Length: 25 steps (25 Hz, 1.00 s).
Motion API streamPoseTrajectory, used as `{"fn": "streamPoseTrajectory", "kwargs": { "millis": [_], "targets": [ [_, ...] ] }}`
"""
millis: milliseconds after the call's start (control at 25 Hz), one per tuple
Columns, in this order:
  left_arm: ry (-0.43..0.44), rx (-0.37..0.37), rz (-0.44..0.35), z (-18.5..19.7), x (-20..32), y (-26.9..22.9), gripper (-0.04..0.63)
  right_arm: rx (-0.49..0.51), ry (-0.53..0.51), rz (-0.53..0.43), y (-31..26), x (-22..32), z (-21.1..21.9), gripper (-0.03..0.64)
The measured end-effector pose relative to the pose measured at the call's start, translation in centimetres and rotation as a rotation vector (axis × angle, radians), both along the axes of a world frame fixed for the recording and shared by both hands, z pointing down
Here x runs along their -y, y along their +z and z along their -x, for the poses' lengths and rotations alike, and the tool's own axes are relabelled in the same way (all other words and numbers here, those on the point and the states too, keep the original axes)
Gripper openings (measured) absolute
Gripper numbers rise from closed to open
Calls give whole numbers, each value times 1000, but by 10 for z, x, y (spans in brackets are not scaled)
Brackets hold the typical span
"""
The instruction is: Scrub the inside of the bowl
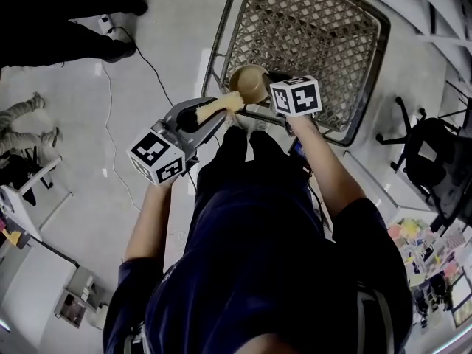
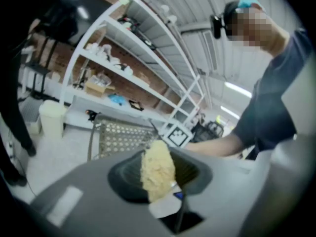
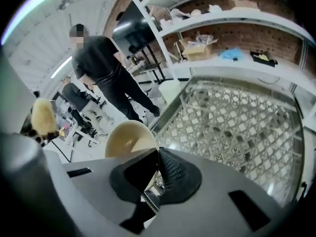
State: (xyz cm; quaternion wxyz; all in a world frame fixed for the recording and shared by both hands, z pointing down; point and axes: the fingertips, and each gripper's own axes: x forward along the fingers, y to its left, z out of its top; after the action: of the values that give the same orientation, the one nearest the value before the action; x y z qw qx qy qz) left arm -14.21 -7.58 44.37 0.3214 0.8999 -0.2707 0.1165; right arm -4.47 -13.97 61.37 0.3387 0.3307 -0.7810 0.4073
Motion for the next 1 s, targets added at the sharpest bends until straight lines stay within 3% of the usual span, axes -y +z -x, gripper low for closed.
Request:
{"fn": "streamPoseTrajectory", "kwargs": {
  "millis": [120, 360, 480, 640, 760, 840, 1000],
  "targets": [
    [160, 220, -141, -26, 7, -2, 102, 22, -43, -93, -54, 4, -1, 15],
    [578, 801, -601, -82, 4, 5, 100, -9, -96, -238, -119, 3, -9, 15],
    [696, 978, -749, -97, 7, 9, 100, -13, -101, -264, -130, -3, -13, 15],
    [763, 1130, -812, -99, 18, 17, 100, -13, -104, -284, -138, -9, -17, 15],
    [773, 1209, -792, -93, 22, 20, 98, -15, -96, -304, -142, -8, -18, 15],
    [778, 1235, -748, -90, 17, 21, 98, -11, -81, -314, -145, -6, -18, 15],
    [821, 1220, -681, -89, -3, 30, 98, 0, -64, -330, -152, 3, -22, 15]
  ]
}}
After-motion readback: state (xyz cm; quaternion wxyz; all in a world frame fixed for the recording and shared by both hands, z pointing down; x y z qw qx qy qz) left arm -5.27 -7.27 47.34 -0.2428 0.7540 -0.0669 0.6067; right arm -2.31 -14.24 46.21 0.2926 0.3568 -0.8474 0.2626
